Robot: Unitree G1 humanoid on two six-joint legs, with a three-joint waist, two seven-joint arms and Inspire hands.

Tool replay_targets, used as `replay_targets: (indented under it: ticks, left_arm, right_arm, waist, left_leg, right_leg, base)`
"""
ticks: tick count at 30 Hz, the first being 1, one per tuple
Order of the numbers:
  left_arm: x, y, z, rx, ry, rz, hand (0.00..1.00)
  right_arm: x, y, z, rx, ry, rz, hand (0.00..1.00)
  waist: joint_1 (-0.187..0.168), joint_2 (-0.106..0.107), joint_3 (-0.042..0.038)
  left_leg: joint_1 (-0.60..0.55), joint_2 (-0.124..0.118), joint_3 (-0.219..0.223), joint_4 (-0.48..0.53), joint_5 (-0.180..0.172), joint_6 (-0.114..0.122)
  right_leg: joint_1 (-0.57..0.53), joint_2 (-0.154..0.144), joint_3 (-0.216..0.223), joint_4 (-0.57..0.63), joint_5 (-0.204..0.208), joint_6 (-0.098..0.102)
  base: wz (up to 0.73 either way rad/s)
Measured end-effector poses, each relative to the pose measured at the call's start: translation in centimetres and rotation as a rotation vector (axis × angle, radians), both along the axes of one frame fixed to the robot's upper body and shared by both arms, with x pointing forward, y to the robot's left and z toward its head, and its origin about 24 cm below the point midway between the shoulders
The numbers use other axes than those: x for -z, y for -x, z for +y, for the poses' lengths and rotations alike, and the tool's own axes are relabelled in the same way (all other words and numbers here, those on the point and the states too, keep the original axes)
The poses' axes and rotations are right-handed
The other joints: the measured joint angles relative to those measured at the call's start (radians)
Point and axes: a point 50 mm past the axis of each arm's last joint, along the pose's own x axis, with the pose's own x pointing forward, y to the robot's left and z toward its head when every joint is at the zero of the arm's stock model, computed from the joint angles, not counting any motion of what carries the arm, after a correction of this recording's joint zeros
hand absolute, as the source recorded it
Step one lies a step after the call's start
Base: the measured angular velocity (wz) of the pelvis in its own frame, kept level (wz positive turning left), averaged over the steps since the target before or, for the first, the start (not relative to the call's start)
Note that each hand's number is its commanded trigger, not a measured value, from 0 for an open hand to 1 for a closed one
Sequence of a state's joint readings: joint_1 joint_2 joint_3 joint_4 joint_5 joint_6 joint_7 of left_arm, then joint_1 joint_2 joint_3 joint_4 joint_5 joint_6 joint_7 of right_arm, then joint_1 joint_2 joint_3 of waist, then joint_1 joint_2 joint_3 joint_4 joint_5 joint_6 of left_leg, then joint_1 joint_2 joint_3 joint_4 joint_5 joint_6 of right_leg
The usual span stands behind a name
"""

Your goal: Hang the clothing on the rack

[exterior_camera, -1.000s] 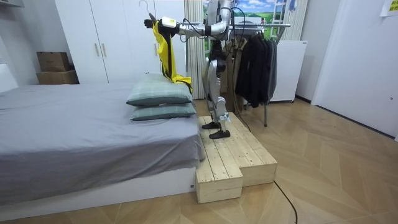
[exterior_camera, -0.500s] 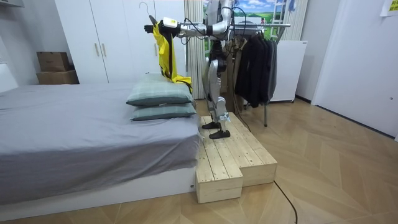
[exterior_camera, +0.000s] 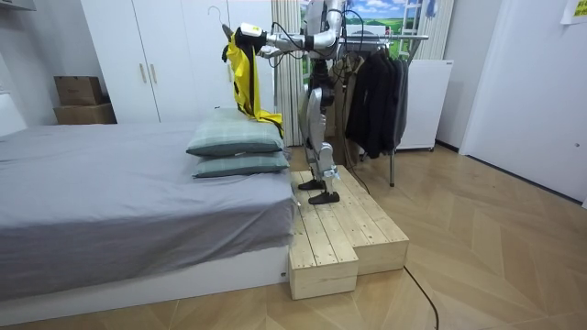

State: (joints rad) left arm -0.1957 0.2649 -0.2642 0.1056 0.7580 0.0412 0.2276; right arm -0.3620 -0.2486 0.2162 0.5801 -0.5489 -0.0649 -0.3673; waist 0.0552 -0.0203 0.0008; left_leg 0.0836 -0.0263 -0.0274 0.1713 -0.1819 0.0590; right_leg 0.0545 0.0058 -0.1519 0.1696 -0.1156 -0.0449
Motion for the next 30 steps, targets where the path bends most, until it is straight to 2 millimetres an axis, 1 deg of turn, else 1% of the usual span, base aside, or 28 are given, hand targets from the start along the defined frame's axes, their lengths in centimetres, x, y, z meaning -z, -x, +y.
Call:
replay_targets:
  ticks: [11,13,15,17,20,21,22,23,26,30]
  left_arm:
    - [-0.07,0.00,0.08,0.000,-0.003,-0.003,1.00]
    - [-0.07,0.01,0.05,0.003,-0.004,-0.003,1.00]
    - [-0.08,0.02,0.00,0.007,-0.005,-0.004,1.00]
    - [-0.09,0.02,0.00,0.007,-0.005,-0.005,1.00]
    - [-0.16,0.03,0.01,0.010,-0.007,-0.008,1.00]
    - [-0.18,0.04,0.01,0.011,-0.008,-0.009,0.62]
    - [-0.19,0.04,0.02,0.012,-0.008,-0.009,0.16]
    - [-0.19,0.04,0.01,0.013,-0.008,-0.010,0.00]
    - [-0.29,0.06,-0.06,0.022,0.005,-0.013,0.00]
    - [-0.93,0.15,-0.45,0.046,0.074,-0.031,0.00]
  right_arm:
    - [0.22,0.06,-0.47,-0.008,0.010,0.022,1.00]
    - [0.28,0.08,-0.56,-0.008,0.009,0.029,1.00]
    - [0.33,0.09,-0.65,-0.006,0.010,0.032,1.00]
    - [0.33,0.09,-0.67,-0.005,0.007,0.032,1.00]
    - [0.35,0.09,-0.68,-0.004,0.006,0.033,1.00]
    - [0.35,0.09,-0.68,-0.004,0.005,0.033,1.00]
    - [0.35,0.09,-0.68,-0.004,0.005,0.033,1.00]
    - [0.36,0.10,-0.69,-0.004,0.005,0.034,1.00]
    - [0.36,0.10,-0.83,-0.001,0.006,0.035,1.00]
    - [0.42,0.10,-0.92,-0.002,0.005,0.046,1.00]
  waist:
    - [-0.005,0.000,0.0023]
    - [-0.007,0.000,0.0041]
    - [-0.010,0.000,0.0084]
    - [-0.014,-0.001,0.0104]
    - [-0.021,-0.001,0.0111]
    - [-0.022,-0.001,0.0112]
    - [-0.023,-0.001,0.0111]
    - [-0.024,-0.001,0.0111]
    - [-0.023,-0.001,0.0111]
    - [-0.019,-0.002,0.0113]
  left_leg:
    - [0.000,-0.002,0.001,0.000,0.000,0.000]
    - [0.002,-0.002,0.001,-0.001,0.000,0.000]
    - [0.003,-0.002,0.003,-0.002,0.000,0.000]
    - [0.002,-0.002,0.003,-0.004,0.000,0.000]
    - [0.001,-0.002,0.003,-0.006,0.000,0.000]
    - [0.001,-0.002,0.003,-0.007,0.000,0.000]
    - [0.001,-0.002,0.003,-0.007,0.000,0.000]
    - [0.002,-0.002,0.003,-0.007,0.000,0.000]
    - [0.004,-0.002,0.007,-0.007,0.000,0.000]
    - [0.006,-0.002,0.011,-0.009,0.000,0.000]
  right_leg:
    - [0.001,0.000,0.010,-0.001,-0.001,0.001]
    - [0.001,0.000,0.011,-0.001,-0.001,0.002]
    - [0.000,0.000,0.012,-0.001,-0.002,0.003]
    - [-0.001,0.000,0.012,-0.002,-0.003,0.004]
    - [-0.004,0.000,0.013,-0.002,-0.003,0.004]
    - [-0.004,0.000,0.013,-0.002,-0.003,0.004]
    - [-0.004,0.000,0.013,-0.002,-0.003,0.004]
    - [-0.004,0.000,0.013,-0.002,-0.003,0.004]
    - [-0.004,0.000,0.013,0.000,-0.003,0.004]
    - [-0.003,-0.001,0.014,0.000,-0.004,0.005]
  base:
    - [-0.01]
    - [0.00]
    - [0.00]
    - [0.00]
    - [0.00]
    - [0.00]
    - [0.00]
    - [0.00]
    - [0.00]
    - [0.00]
